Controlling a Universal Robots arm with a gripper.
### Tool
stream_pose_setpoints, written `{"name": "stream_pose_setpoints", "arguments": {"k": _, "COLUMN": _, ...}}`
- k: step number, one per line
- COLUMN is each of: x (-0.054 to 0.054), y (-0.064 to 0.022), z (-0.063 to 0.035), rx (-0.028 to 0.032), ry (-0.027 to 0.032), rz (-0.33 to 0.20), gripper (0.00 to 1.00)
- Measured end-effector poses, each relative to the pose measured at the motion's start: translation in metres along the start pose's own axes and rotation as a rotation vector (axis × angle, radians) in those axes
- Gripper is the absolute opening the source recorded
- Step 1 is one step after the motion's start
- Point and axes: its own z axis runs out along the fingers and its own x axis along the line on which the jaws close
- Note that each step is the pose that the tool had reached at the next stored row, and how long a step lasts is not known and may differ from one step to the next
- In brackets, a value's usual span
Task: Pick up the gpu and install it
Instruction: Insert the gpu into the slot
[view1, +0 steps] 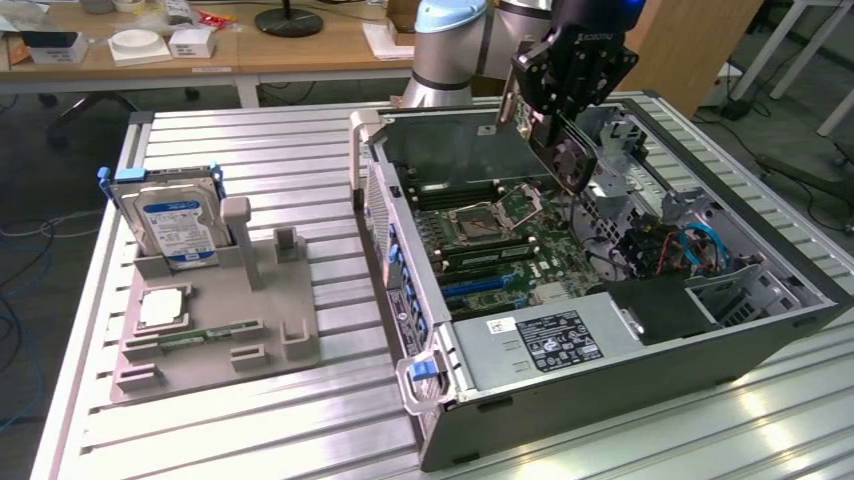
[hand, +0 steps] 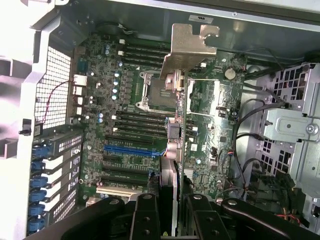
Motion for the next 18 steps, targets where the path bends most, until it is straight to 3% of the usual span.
{"name": "stream_pose_setpoints", "arguments": {"k": 18, "x": 0.0, "y": 0.0, "z": 0.0, "rx": -0.0001, "ry": -0.0004, "rz": -0.025, "gripper": 0.27}}
